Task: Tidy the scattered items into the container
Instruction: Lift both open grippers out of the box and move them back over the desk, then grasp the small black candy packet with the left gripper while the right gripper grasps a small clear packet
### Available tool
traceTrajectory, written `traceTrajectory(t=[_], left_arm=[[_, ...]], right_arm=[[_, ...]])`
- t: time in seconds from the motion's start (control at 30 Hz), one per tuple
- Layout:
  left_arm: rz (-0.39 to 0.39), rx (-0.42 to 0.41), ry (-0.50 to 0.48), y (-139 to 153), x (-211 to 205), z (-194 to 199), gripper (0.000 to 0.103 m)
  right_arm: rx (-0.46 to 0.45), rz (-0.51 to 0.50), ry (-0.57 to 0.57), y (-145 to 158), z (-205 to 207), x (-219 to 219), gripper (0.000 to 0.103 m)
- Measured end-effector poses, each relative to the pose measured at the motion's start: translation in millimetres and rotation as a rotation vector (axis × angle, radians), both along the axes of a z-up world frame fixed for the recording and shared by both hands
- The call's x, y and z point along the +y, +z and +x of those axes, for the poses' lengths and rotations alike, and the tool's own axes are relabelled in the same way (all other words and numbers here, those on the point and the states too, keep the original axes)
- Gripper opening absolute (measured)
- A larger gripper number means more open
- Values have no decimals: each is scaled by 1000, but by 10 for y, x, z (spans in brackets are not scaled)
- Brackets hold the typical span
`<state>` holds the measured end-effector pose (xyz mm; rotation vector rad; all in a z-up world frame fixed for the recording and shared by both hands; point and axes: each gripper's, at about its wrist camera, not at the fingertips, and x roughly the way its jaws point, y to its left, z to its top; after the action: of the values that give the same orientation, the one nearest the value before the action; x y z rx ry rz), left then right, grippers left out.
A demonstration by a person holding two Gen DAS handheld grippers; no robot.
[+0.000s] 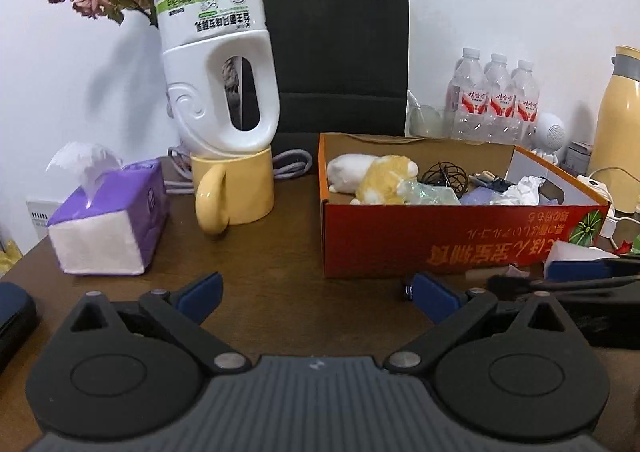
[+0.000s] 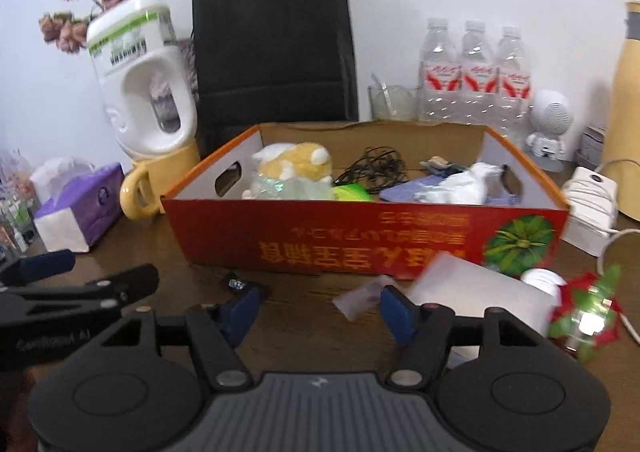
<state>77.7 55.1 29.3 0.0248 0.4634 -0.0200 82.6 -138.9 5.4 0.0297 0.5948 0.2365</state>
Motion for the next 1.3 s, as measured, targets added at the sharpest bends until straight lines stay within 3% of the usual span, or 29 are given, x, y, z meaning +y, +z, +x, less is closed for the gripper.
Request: traceTrajectory(t=[0.1,0.27,0.37,0.47,0.5,0.63,0.73,0.93,1.0,1.13,1.23,1.27,1.3], left_arm=[[5,-4,-5,-7,11,50,103],[28,-25,-40,-33,-20,80,102],[26,5,-62,-94,-27,96,90],[18,18,-83,-111,-17,91,82],[17,18,-88,-114,-18,87,82],[7,40,-136,-136,-48,84,82],[-18,67,-173,-127,-126,98,82],[-28,163,-192,-213,-376,369,80],[-28,188,-172,-250,-426,476,70],[-5,194,-152,-280,-525,614,61],[0,191,-152,-279,-560,639,43],[7,189,-161,-279,-572,633,30],[10,186,-169,-273,-580,622,28]], right_arm=[[24,-74,-64,-100,130,120,60],[55,-91,-148,-209,287,67,60],[59,-84,-161,-227,368,54,58],[51,-83,-145,-221,406,54,32],[47,-86,-119,-221,405,53,16],[42,-110,-55,-203,368,60,14],[55,-1,-22,-148,242,-126,13],[-84,73,-4,41,-103,-409,14],[-92,77,4,45,-136,-444,14],[-86,88,13,30,-136,-510,14],[-93,90,7,29,-170,-579,14],[-96,90,4,26,-178,-601,14],[-97,96,0,30,-179,-628,14]])
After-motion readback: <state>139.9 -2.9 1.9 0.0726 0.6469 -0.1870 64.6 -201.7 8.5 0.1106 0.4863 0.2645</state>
